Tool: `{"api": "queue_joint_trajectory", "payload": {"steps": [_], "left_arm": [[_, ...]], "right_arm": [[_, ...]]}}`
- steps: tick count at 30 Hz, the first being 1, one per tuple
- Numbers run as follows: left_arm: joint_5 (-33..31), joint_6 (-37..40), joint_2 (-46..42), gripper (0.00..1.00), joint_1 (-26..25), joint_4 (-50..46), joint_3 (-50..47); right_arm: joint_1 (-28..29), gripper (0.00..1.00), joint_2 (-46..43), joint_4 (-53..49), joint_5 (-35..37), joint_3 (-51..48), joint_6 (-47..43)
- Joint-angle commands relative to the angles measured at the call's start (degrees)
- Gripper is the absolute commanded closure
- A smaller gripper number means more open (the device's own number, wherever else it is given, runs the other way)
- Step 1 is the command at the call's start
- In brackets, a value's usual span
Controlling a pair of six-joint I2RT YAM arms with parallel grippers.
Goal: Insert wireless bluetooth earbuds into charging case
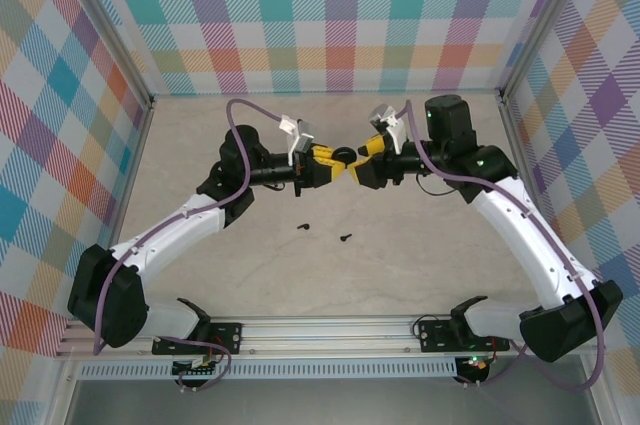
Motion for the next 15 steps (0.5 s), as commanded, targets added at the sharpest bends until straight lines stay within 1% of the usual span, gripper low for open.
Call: {"api": "queue_joint_trajectory", "payload": {"steps": [1, 8, 15], "left_arm": [[2.5, 0.8, -2.2, 0.81, -0.5, 3.1, -0.7], [3.2, 2.0, -2.5, 0.81, -0.9, 1.7, -0.7], [3.7, 4.0, -2.7, 0.81, -1.4, -0.9, -0.3]], "right_arm": [[0.0, 0.38, 0.7, 0.2, 0.7, 2.2, -0.6], [0.0, 0.38, 0.8, 1.7, 4.1, 2.3, 0.8], [-0.3, 0.38, 0.2, 3.6, 5.1, 2.1, 2.3]]}}
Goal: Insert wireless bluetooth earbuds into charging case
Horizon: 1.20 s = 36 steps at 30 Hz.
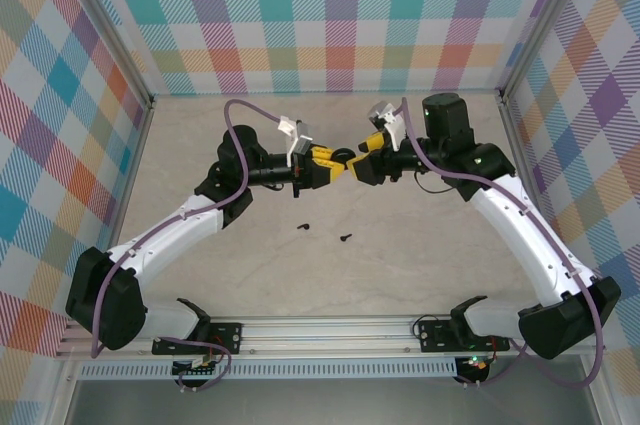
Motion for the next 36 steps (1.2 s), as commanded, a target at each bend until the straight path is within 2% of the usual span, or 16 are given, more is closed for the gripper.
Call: {"api": "queue_joint_trajectory", "payload": {"steps": [1, 18, 29, 36], "left_arm": [[2.9, 2.4, -2.0, 0.81, -1.3, -0.6, -0.3], [3.2, 4.7, -2.1, 0.82, -2.0, -3.8, 0.3], [2.4, 4.0, -1.7, 0.81, -2.0, -3.7, 1.0], [2.2, 3.0, -1.5, 0.81, -2.0, -3.2, 1.6]], "right_arm": [[-0.4, 0.38, -0.7, 3.4, 2.2, 1.4, 1.3], [-1.0, 0.38, -0.6, 4.0, 4.7, 1.3, 4.1], [-1.0, 0.38, 0.2, -0.6, -2.8, 1.2, 0.0], [-0.9, 0.38, 0.8, -1.7, -3.7, 0.6, -0.6]]}}
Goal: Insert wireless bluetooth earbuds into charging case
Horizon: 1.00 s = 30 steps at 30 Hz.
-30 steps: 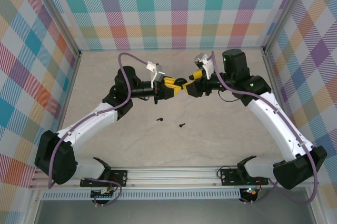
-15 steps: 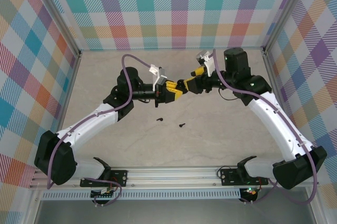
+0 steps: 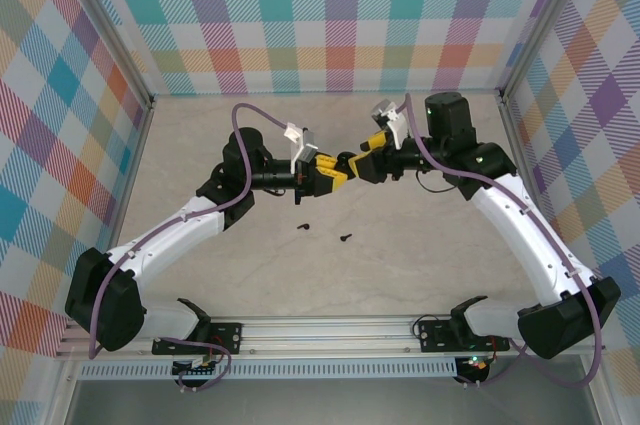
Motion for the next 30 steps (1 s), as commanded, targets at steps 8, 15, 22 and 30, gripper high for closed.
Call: {"api": "queue_joint_trajectory", "payload": {"steps": [8, 15, 22, 30], "left_arm": [[0.7, -1.6, -0.6, 0.81, -0.5, 2.0, 2.1], [0.2, -3.2, 0.4, 0.79, -0.5, 2.6, 2.8], [0.4, -3.9, 1.1, 0.79, -0.5, 2.9, 3.2], [0.5, -4.3, 1.4, 0.81, -0.5, 3.1, 3.4]], "right_arm": [[-0.1, 0.38, 1.5, -1.9, -4.5, 0.5, -2.1], [0.8, 0.38, 2.6, -2.7, -5.1, 0.7, -2.6], [1.2, 0.38, 3.3, -3.1, -5.5, 0.8, -3.0], [1.5, 0.38, 3.7, -3.6, -5.7, 1.0, -3.4]]}}
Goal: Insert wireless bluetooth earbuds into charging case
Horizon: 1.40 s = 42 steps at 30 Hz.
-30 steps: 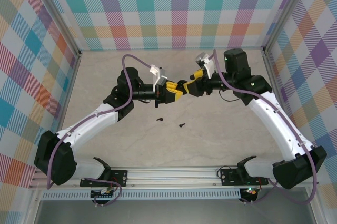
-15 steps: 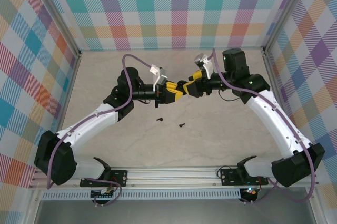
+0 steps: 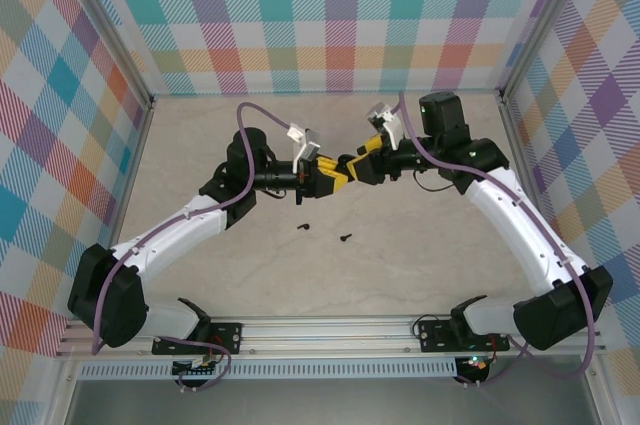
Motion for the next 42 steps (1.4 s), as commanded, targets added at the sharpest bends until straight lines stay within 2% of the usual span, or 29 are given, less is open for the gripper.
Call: {"api": "queue_joint_trajectory", "payload": {"steps": [1, 6, 16, 21, 28, 34, 42], "left_arm": [[0.5, -1.0, 0.2, 0.81, -0.5, 4.5, 3.4], [-0.2, 0.5, 0.1, 0.82, -0.5, 3.4, 2.9], [-2.7, 3.2, -1.3, 0.83, 0.3, 3.7, -1.2], [-2.1, 3.6, -2.6, 0.83, 1.4, 3.7, -1.8], [-1.0, 3.6, -4.4, 0.83, 3.1, 2.6, -1.9], [-0.1, 3.5, -5.7, 0.83, 3.5, 2.7, -1.9], [0.2, 1.3, -7.1, 0.83, 3.6, 5.3, -2.7]], "right_arm": [[1.6, 0.38, 1.2, -2.6, -3.0, 0.8, -2.0], [1.6, 0.39, -0.4, -0.5, 0.3, 0.1, -0.1], [0.5, 0.33, -8.9, 4.3, 14.0, -3.7, 7.0], [-0.9, 0.32, -10.1, 1.1, 19.5, -5.0, 9.4], [-1.8, 0.28, -9.5, -3.3, 30.7, -10.5, 16.7], [-1.9, 0.29, -6.5, -3.9, 28.6, -17.0, 20.1], [-1.5, 0.37, 3.0, -2.0, 17.4, -21.5, 19.8]]}}
